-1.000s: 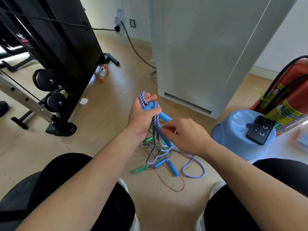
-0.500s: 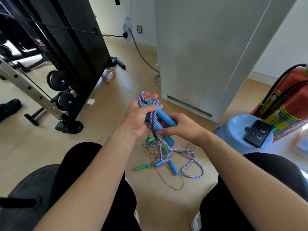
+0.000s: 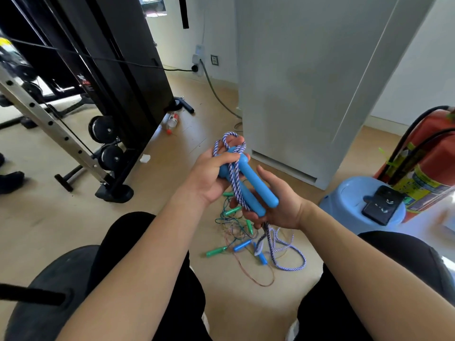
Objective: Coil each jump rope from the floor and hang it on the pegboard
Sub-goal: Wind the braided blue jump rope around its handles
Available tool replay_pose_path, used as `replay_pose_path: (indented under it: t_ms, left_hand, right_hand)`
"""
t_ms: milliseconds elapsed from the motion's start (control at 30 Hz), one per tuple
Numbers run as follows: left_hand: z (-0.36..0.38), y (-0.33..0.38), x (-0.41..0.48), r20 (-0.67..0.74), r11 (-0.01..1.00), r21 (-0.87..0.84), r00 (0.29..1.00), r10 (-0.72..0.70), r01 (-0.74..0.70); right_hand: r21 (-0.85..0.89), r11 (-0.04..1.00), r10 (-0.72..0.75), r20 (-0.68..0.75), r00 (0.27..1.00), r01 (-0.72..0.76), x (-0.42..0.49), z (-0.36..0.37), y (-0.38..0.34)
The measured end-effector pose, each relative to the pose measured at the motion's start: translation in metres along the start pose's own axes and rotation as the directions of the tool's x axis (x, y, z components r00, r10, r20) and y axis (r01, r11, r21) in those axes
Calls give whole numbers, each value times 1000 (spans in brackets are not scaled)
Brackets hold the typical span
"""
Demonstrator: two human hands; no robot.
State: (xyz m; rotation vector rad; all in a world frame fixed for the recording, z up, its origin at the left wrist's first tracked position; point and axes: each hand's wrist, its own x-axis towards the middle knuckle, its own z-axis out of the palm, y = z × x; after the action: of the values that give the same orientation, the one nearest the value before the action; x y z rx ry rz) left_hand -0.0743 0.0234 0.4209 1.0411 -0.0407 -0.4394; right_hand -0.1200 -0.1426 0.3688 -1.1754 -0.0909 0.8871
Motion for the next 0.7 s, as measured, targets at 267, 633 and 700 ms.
replay_pose_path:
  t_ms: [267, 633, 700]
  left_hand:
    - [-18, -1, 1, 169, 975, 218, 982, -83, 44]
    - [-36, -22, 2, 258, 917, 398, 958, -130, 17]
    - [-34, -25, 1, 223, 946, 309, 960, -170, 96]
  right_hand:
    - [-386, 921, -197, -567, 800, -47, 9, -32, -18]
    - [-388, 906, -308, -326, 894, 170, 12, -27, -18]
    - [-380, 906, -308, -294, 905, 185, 11, -25, -16]
